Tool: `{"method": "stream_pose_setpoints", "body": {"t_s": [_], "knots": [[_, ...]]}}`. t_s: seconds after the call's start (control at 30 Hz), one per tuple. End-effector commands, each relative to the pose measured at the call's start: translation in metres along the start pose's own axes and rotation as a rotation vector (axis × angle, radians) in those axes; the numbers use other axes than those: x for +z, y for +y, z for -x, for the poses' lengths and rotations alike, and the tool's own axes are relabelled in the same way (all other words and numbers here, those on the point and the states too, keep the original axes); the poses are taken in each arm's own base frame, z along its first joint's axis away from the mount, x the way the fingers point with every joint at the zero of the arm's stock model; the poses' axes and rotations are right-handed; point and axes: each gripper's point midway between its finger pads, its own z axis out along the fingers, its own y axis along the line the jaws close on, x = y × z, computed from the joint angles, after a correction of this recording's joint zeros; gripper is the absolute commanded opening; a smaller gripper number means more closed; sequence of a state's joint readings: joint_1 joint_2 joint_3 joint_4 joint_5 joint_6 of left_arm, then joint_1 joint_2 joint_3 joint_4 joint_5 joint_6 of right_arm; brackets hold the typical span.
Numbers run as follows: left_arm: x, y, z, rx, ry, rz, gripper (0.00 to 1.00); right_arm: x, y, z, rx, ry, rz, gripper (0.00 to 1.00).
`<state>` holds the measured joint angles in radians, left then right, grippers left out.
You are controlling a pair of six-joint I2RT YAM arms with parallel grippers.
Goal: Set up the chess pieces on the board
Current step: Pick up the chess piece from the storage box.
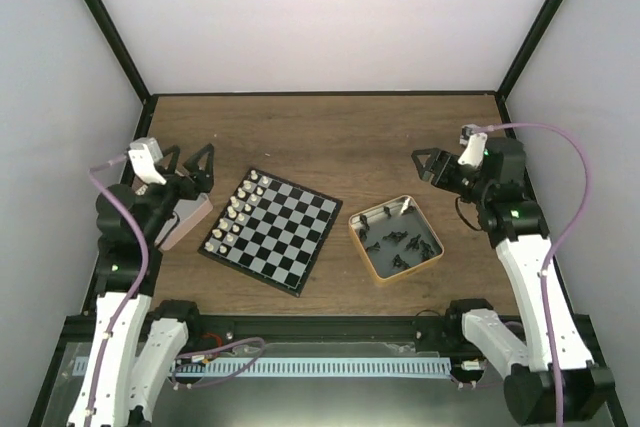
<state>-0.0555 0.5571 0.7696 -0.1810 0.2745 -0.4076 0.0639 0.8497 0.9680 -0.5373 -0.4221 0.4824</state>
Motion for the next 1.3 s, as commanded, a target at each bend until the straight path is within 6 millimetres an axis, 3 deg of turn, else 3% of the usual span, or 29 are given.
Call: {"method": "stream_pose_setpoints", "body": {"t_s": [0.0,0.13,0.23,0.6,0.8,1.03,1.27], "knots": [[0.017,-0.007,0.012,0.085,-0.074,-0.077,1.0,0.022,-0.023,-0.018,0.053,0.12,-0.065,0.68],[0.023,-0.002,0.009,0.107,-0.082,-0.072,1.0,0.047,-0.052,-0.053,0.08,0.248,-0.188,0.49],[0.022,-0.001,0.006,0.12,-0.088,-0.07,1.0,0.059,-0.062,-0.086,0.054,0.338,-0.261,0.37],[0.02,0.003,0.004,0.112,-0.112,-0.062,1.0,0.058,-0.112,-0.184,0.104,0.565,-0.577,0.38],[0.021,0.004,0.002,0.105,-0.107,-0.066,1.0,0.063,-0.129,-0.199,0.172,0.512,-0.655,0.25],[0.022,0.006,0.0,0.098,-0.104,-0.057,1.0,0.076,-0.134,-0.216,0.231,0.531,-0.634,0.21],[0.021,0.007,-0.001,0.095,-0.101,-0.054,1.0,0.083,-0.138,-0.221,0.229,0.541,-0.638,0.22]]}}
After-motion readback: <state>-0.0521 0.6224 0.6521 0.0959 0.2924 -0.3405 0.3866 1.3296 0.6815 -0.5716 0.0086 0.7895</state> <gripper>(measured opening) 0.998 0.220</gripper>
